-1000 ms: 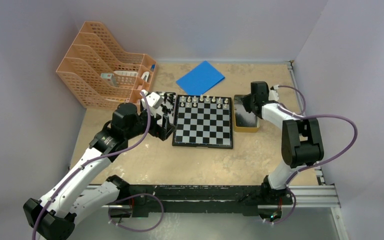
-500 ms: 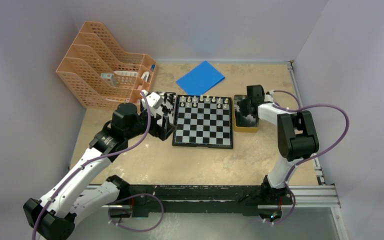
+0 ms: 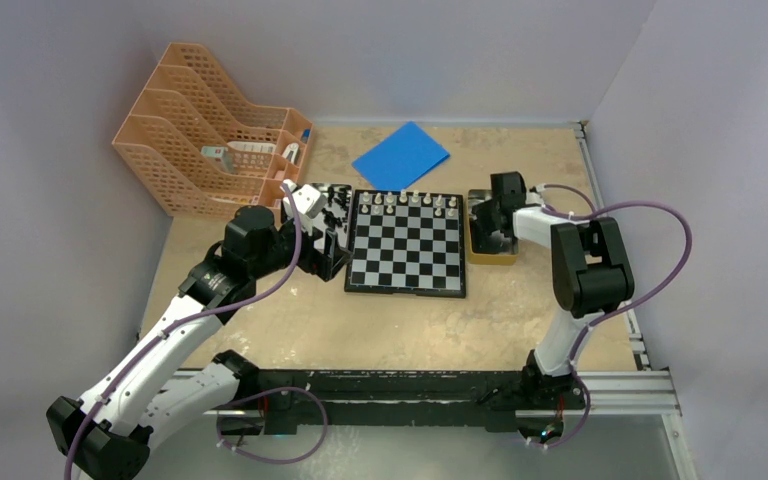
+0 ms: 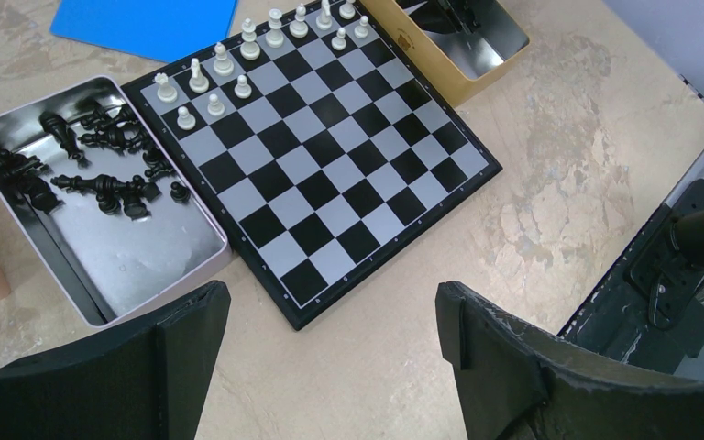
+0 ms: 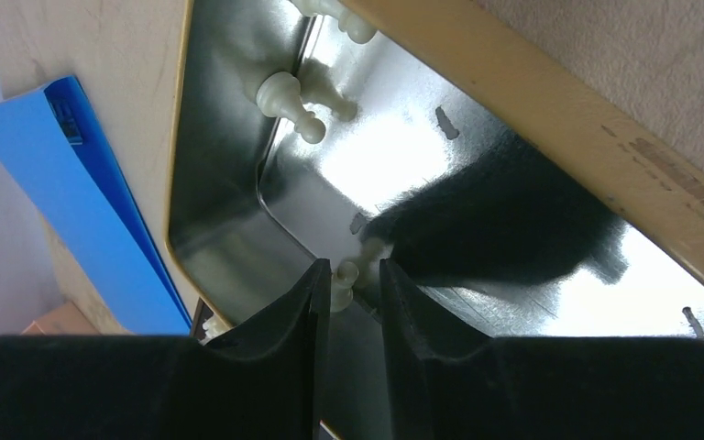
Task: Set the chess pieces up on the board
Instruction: Pick up the chess piece from the storage box.
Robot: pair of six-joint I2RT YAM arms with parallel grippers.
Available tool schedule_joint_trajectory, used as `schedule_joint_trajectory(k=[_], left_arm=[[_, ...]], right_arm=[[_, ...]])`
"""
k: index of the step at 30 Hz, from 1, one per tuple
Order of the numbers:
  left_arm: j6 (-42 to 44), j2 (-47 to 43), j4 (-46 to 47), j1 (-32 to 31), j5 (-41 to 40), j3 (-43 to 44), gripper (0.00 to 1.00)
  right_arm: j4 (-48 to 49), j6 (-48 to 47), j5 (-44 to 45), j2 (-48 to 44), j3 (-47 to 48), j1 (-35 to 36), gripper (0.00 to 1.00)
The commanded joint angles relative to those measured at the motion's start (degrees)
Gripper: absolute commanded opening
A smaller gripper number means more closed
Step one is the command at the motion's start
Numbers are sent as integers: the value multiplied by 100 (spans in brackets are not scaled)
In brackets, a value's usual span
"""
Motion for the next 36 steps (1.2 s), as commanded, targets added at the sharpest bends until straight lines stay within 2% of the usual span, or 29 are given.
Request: schedule_joint_trajectory(k=[1, 21, 33, 36], left_arm=[[115, -93, 155, 4, 77, 55, 83], [124, -110, 143, 2, 68, 55, 83], [125, -129, 142, 0, 55, 55, 83], [132, -128, 142, 5, 51, 56, 83]], right_arm=[[41, 177, 13, 21, 150, 45, 29], [168, 317, -51, 113, 68, 45, 20], [-16, 348, -10, 239, 224, 43, 22], [20, 324, -7, 220, 227, 46, 19]])
